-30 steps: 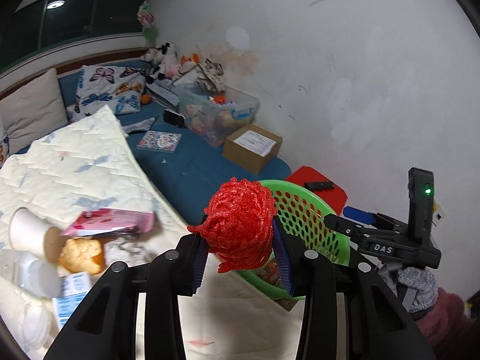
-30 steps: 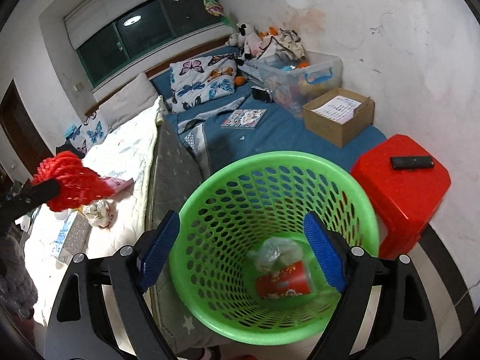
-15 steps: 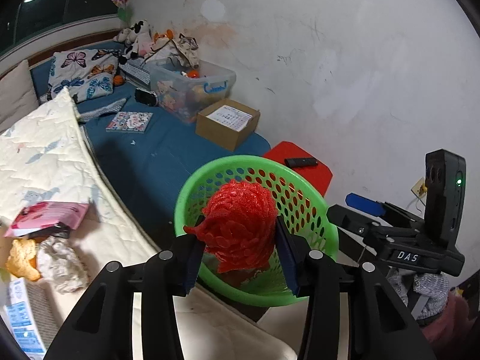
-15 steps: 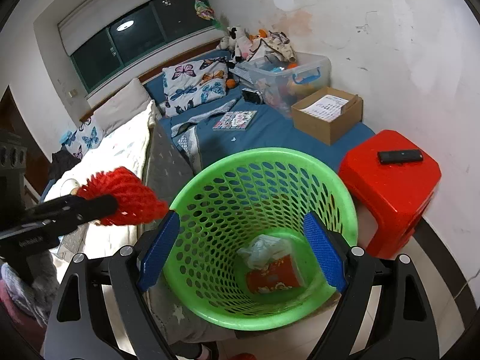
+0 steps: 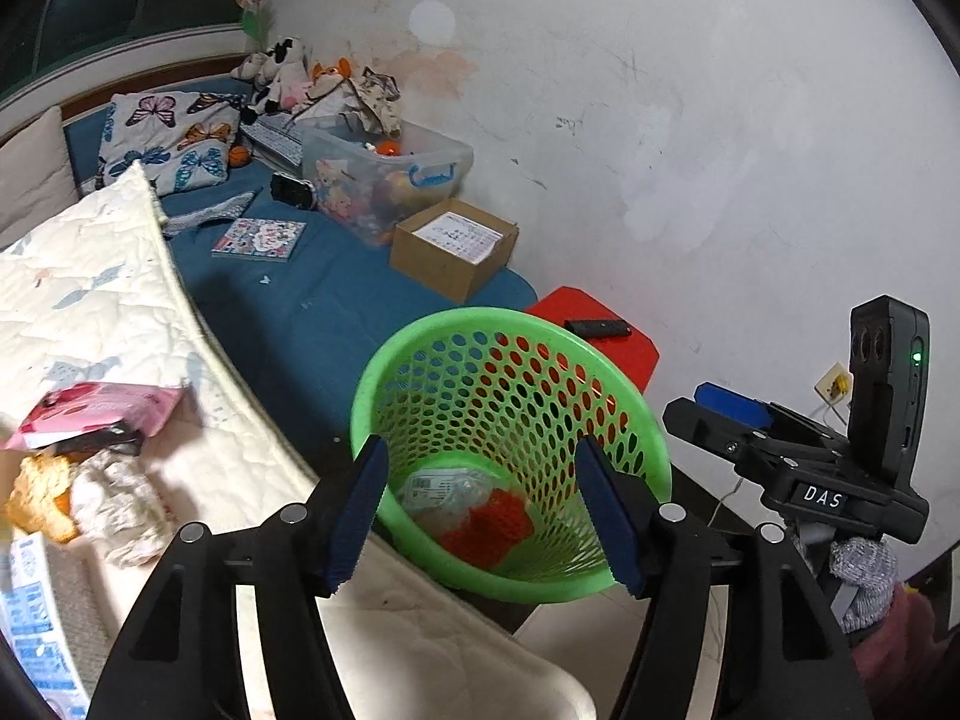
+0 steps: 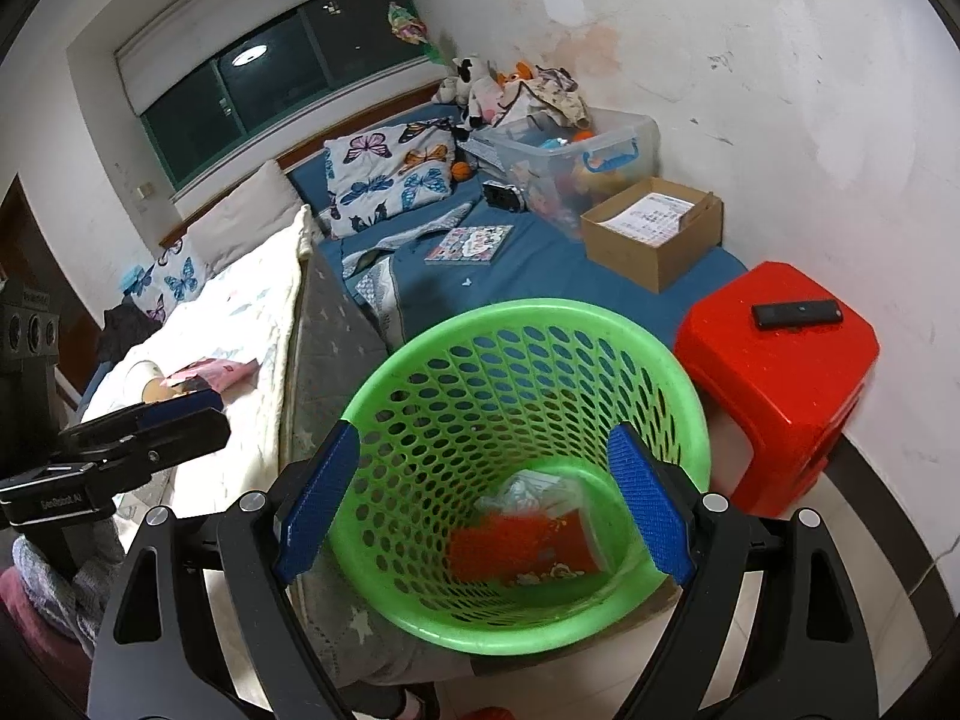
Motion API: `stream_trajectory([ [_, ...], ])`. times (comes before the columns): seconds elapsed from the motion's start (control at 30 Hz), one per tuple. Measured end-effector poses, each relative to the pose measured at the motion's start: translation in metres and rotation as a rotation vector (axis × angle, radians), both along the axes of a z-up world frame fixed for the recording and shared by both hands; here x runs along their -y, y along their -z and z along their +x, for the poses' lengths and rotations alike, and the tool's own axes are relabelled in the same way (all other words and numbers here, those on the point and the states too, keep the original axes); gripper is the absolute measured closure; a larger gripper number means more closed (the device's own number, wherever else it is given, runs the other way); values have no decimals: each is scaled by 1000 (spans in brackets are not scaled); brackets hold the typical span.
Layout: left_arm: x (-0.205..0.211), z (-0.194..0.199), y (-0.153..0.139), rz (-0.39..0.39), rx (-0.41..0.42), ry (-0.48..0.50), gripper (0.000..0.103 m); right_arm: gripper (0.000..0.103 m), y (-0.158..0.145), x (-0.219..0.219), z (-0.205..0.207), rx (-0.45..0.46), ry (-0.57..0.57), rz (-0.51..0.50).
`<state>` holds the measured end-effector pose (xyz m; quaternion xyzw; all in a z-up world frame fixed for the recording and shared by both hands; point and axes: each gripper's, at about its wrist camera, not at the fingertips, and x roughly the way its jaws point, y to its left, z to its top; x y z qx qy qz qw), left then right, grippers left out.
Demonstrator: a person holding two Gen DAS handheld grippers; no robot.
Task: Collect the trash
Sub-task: 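Grasp the crumpled white paper ball with the right gripper while the left gripper grasps the clear tub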
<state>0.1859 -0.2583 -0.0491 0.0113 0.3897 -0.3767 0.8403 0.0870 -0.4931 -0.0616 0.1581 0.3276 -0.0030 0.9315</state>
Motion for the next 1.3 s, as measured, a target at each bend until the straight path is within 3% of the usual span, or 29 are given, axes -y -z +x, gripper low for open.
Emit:
stream_trajectory([
  [0.43, -74, -20, -22, 27, 79, -169, 41, 19, -11, -51, 11, 8, -116, -17],
  [0.73, -152, -35, -27, 50, 114, -333, 41, 19, -14, -110, 26, 2, -228, -33],
  [1.3, -279, -57, -16, 36, 69, -599, 41, 19, -7, -228, 80, -30, -450, -54],
])
